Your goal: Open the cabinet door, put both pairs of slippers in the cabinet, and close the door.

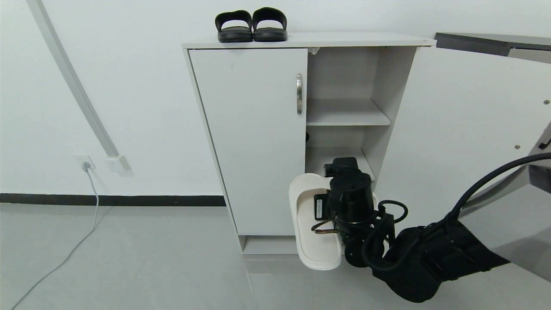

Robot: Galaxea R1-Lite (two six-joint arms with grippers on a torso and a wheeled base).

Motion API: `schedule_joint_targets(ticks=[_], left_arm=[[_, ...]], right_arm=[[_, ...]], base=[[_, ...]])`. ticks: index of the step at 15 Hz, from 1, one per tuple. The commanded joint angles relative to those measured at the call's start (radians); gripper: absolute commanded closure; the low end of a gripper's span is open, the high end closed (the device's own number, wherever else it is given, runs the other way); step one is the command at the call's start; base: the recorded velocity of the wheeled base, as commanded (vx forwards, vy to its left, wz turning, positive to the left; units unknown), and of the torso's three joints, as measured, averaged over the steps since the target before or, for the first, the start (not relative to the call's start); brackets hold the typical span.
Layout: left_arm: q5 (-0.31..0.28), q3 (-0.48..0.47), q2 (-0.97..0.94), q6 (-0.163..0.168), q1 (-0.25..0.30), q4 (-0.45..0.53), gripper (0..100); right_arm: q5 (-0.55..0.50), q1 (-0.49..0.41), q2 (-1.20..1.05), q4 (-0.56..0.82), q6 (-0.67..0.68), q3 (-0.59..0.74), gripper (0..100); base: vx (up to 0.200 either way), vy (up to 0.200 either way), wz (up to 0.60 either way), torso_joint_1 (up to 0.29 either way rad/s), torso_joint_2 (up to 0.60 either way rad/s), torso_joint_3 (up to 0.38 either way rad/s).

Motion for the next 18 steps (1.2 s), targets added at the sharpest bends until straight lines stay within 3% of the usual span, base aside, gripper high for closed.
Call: schedule_joint_targets(ticks=[1, 3, 10, 18], left_arm=[[0.001, -0.001, 0.003, 0.0, 0.0, 0.0, 100], [-0.001, 0.001, 0.003, 0.0, 0.0, 0.0, 100], [-0.002, 0.001, 0.003, 0.002, 0.0, 0.0, 100], [-0.002, 0.001, 0.003, 0.0, 0.0, 0.0, 100]], right_arm=[[-0.002, 0.0, 0.032, -0.002, 0.0, -0.011, 100], [-0.005, -0.001, 0.037, -0.002, 0.0, -0.011, 100], [-0.005, -0.015, 0.051, -0.005, -0.001, -0.01, 100], [0.001, -0.052, 0.111, -0.028, -0.003, -0.033, 100]], base=[[0.0, 0.0, 0.0, 0.0, 0.0, 0.0], [0.0, 0.0, 0.0, 0.0, 0.0, 0.0], [0.0, -0.2, 0.0, 0.003, 0.0, 0.0], [0.0, 0.0, 0.0, 0.0, 0.0, 0.0]])
